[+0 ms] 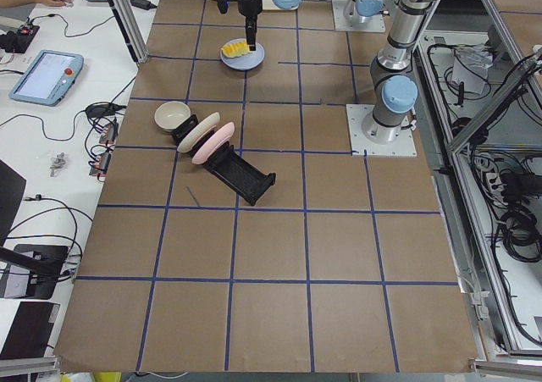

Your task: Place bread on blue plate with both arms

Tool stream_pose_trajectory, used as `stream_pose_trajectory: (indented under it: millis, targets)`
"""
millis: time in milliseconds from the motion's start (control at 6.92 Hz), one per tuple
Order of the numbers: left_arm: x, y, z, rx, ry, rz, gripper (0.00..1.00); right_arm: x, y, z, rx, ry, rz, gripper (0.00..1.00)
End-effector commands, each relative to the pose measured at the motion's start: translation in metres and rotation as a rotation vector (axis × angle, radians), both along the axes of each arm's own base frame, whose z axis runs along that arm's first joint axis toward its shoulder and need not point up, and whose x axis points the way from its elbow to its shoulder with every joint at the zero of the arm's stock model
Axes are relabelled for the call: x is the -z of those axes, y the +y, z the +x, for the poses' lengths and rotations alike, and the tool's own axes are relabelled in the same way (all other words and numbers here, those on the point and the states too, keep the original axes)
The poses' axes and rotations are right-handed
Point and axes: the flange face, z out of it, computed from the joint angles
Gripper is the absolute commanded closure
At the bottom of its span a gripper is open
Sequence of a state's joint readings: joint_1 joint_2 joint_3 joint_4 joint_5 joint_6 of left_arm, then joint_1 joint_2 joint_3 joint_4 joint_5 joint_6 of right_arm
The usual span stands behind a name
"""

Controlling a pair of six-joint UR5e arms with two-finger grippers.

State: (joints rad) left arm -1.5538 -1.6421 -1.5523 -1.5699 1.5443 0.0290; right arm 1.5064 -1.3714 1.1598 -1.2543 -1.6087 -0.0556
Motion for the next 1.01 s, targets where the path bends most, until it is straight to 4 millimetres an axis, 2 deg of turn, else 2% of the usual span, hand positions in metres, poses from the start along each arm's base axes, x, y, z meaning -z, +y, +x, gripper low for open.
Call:
stream_pose_trajectory:
  millis: [0, 144, 289, 433, 578, 722, 867]
  targets:
    - [0.01, -0.014, -0.002, -0.002, 0.009, 0.009, 0.0, 0.004, 0.012, 0.01, -0.004, -0.016, 0.041, 0.02]
    - [0.011, -0.014, -0.004, -0.003, 0.013, 0.011, 0.0, 0.012, 0.011, 0.01, -0.01, -0.018, 0.054, 0.02]
    - [0.021, -0.016, -0.007, -0.015, 0.074, 0.029, 0.0, 0.017, 0.013, 0.009, -0.003, -0.012, 0.051, 0.02]
    - [0.053, -0.037, -0.015, -0.022, 0.151, 0.028, 0.0, 0.02, 0.025, 0.01, -0.008, -0.009, 0.039, 0.02]
    - [0.076, -0.058, -0.03, -0.016, 0.218, 0.042, 0.0, 0.031, 0.035, 0.007, -0.016, 0.02, 0.002, 0.01]
    - [0.071, -0.058, -0.03, -0.007, 0.209, 0.034, 0.0, 0.039, 0.05, 0.008, -0.014, 0.019, 0.004, 0.01]
    - [0.054, -0.048, -0.024, 0.006, 0.133, 0.011, 0.0, 0.044, 0.058, 0.008, -0.014, 0.017, 0.014, 0.01]
